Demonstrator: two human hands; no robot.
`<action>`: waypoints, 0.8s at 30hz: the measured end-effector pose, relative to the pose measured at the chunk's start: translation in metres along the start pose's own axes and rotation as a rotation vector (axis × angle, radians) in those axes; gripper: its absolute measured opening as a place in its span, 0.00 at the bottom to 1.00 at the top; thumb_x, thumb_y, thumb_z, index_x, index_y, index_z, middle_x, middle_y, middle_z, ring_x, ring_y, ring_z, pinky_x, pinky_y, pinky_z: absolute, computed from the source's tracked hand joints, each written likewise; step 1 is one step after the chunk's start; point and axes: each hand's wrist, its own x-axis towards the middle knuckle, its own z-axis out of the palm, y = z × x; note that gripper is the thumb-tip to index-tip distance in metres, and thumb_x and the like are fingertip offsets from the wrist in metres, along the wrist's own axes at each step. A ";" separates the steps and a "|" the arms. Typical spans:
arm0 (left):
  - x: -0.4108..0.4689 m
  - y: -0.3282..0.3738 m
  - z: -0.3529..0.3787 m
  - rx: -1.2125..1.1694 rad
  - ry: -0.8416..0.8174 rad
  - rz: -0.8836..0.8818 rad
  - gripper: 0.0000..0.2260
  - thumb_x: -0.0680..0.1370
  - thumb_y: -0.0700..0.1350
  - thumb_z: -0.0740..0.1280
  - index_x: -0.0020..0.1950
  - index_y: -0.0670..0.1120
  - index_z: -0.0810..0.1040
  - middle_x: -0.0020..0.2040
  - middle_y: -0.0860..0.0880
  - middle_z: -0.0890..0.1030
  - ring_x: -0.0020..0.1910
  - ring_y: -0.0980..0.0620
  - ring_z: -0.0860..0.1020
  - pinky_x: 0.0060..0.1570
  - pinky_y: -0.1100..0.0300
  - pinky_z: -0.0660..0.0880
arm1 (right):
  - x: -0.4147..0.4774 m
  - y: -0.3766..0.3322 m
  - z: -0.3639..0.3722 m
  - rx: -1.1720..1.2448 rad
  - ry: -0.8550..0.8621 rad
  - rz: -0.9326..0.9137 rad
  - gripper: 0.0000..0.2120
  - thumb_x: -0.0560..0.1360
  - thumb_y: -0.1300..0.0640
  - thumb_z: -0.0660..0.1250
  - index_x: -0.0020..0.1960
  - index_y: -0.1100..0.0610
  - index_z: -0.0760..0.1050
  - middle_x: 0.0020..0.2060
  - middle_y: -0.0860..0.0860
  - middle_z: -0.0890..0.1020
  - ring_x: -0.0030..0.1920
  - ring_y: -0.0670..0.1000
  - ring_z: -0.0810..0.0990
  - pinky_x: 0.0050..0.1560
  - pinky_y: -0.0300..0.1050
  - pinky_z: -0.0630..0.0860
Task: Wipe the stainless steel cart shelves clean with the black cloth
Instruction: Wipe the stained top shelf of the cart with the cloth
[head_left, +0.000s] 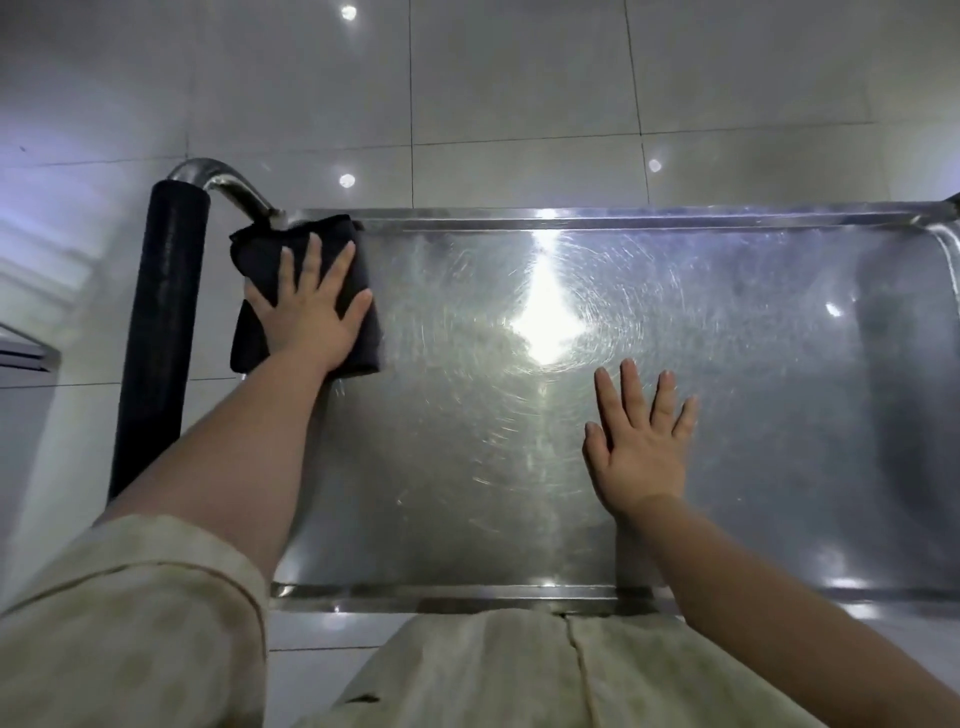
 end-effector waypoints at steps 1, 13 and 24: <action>-0.004 0.004 0.001 -0.008 0.002 0.003 0.28 0.77 0.69 0.39 0.76 0.66 0.37 0.80 0.55 0.41 0.78 0.46 0.41 0.69 0.29 0.42 | 0.000 0.000 0.000 -0.003 0.000 0.000 0.29 0.80 0.39 0.37 0.79 0.43 0.39 0.79 0.48 0.41 0.77 0.60 0.34 0.74 0.67 0.39; -0.181 0.128 0.065 -0.108 0.058 0.240 0.29 0.78 0.67 0.45 0.77 0.65 0.40 0.80 0.54 0.40 0.78 0.42 0.40 0.65 0.24 0.42 | -0.001 0.002 0.006 0.034 0.038 -0.026 0.29 0.81 0.40 0.40 0.78 0.43 0.35 0.78 0.47 0.38 0.76 0.62 0.33 0.72 0.69 0.36; -0.213 0.105 0.072 -0.081 0.051 0.215 0.29 0.77 0.71 0.45 0.76 0.68 0.42 0.79 0.58 0.40 0.78 0.44 0.40 0.65 0.26 0.40 | -0.002 0.005 0.005 0.058 0.049 -0.046 0.28 0.81 0.40 0.40 0.78 0.42 0.37 0.79 0.46 0.40 0.77 0.61 0.35 0.73 0.67 0.35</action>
